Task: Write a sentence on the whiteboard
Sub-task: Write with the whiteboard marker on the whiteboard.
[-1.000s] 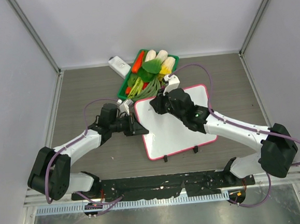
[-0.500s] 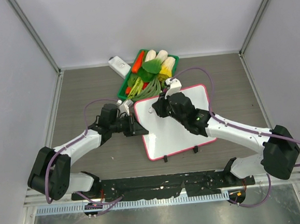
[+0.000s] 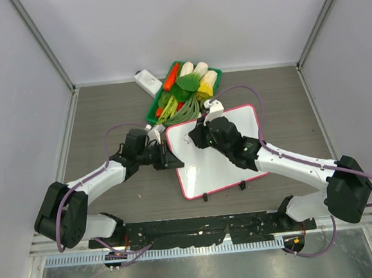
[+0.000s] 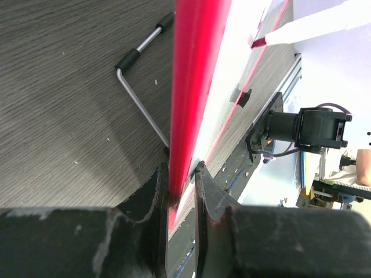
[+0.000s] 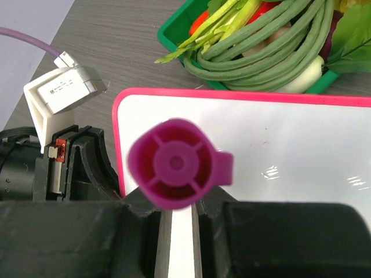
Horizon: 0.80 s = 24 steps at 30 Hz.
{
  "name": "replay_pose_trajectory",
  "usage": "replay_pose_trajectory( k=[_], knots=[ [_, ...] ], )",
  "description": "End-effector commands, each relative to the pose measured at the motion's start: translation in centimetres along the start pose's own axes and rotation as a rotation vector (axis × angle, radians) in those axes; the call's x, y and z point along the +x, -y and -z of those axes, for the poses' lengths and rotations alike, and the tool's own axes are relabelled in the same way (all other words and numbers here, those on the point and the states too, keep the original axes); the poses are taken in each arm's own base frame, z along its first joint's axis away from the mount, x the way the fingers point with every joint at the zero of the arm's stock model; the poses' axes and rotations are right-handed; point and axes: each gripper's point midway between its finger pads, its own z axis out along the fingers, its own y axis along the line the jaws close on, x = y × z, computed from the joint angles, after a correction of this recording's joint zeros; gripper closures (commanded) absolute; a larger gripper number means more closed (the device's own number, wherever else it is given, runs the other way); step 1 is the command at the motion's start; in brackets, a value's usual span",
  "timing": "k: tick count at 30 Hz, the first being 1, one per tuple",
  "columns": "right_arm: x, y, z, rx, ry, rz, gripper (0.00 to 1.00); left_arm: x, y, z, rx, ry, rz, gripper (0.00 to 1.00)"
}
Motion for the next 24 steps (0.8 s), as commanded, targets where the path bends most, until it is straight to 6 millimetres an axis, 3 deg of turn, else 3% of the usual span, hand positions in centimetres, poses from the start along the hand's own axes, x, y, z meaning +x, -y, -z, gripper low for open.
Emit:
replay_pose_trajectory(
  k=[1,8,24],
  knots=[
    [0.8,0.2,0.5,0.001,-0.019,0.035,0.98,1.3,-3.6,-0.1,-0.169,-0.022,0.001,1.00],
    [1.3,-0.9,0.3,-0.032,-0.023,0.031,0.99,1.3,-3.5,-0.2,-0.167,-0.023,-0.003,1.00],
    [-1.0,-1.9,-0.3,-0.037,0.055,-0.032,0.99,1.5,-3.5,-0.1,-0.172,-0.026,-0.008,1.00]
  ],
)
